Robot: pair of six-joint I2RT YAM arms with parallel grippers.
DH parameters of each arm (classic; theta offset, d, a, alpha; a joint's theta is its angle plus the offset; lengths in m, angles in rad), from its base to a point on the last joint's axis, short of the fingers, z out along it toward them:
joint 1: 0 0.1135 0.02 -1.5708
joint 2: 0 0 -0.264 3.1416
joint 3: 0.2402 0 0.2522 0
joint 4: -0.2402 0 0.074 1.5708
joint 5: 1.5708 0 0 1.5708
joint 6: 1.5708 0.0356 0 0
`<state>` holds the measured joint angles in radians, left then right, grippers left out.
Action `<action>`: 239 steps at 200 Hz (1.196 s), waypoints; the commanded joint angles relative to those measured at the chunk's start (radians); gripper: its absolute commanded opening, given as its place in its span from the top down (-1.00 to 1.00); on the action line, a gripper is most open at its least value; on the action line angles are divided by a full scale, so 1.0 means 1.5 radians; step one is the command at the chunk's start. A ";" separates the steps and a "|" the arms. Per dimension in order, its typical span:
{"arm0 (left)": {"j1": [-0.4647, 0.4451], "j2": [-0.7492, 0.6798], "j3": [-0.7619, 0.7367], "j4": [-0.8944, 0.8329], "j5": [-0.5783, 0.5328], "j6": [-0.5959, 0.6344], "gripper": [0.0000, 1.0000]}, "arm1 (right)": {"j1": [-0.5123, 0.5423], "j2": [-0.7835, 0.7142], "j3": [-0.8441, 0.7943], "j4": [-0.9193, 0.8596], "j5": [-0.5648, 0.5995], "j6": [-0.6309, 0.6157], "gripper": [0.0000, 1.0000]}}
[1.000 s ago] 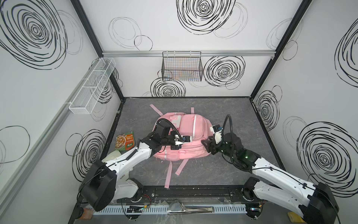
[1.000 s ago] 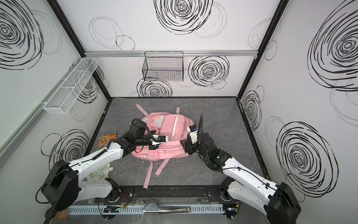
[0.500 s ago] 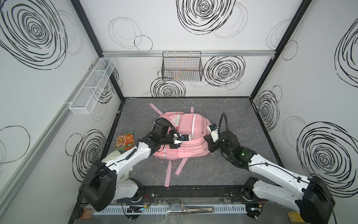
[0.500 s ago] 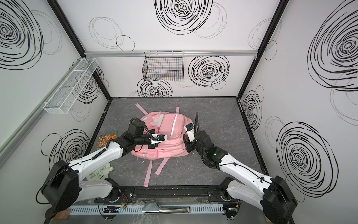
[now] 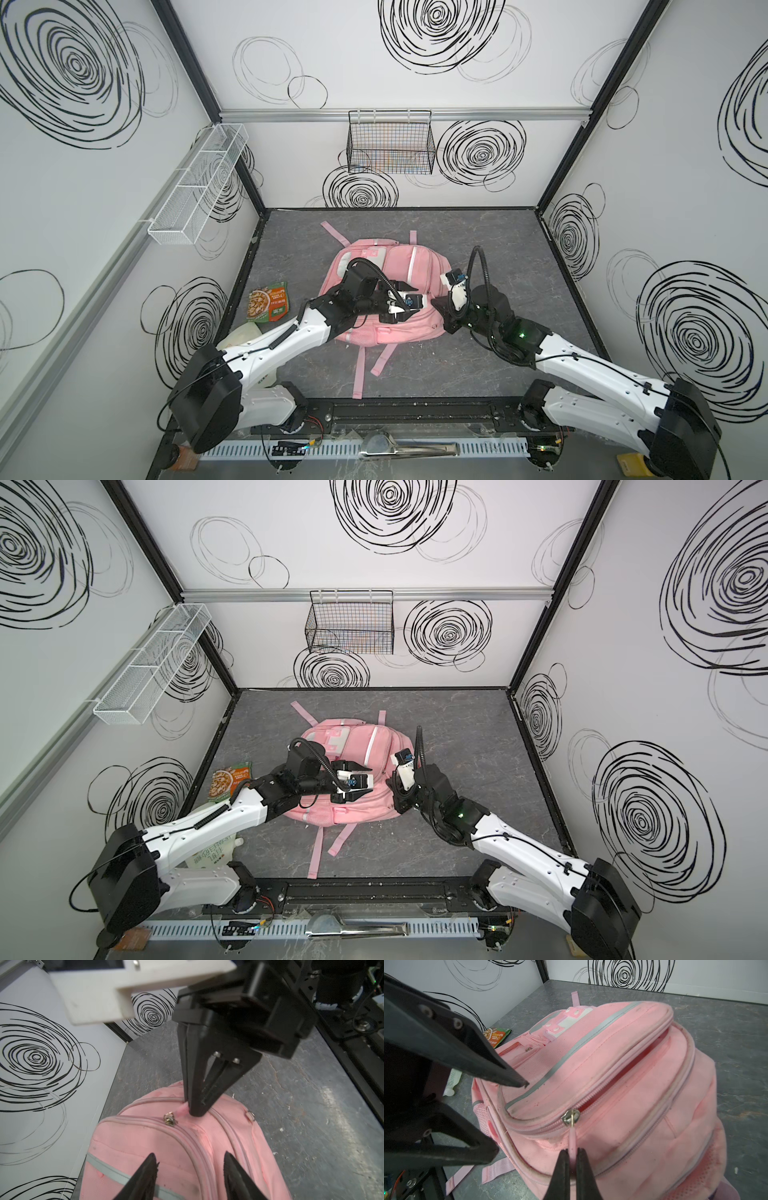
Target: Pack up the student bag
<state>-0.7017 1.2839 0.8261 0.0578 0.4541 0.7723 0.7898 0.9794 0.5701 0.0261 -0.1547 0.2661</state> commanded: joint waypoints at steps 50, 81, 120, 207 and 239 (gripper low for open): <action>-0.008 0.055 0.040 -0.004 -0.065 -0.045 0.11 | 0.030 -0.072 0.000 0.036 0.034 0.051 1.00; -0.009 0.050 0.035 -0.016 -0.089 -0.039 0.14 | 0.029 -0.072 0.002 0.021 0.054 0.060 1.00; -0.013 0.051 0.036 -0.048 -0.119 -0.027 0.22 | 0.029 -0.083 0.001 0.014 0.077 0.069 1.00; -0.043 0.041 0.038 -0.089 -0.222 -0.068 0.20 | 0.027 -0.086 0.010 0.020 0.075 0.113 1.00; -0.051 0.019 0.033 -0.084 -0.221 -0.089 0.06 | 0.028 -0.082 0.006 0.033 0.075 0.126 1.00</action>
<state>-0.7856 1.3415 0.8772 -0.0242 0.2138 0.6624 0.8310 0.8871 0.5602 -0.0120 -0.0753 0.4252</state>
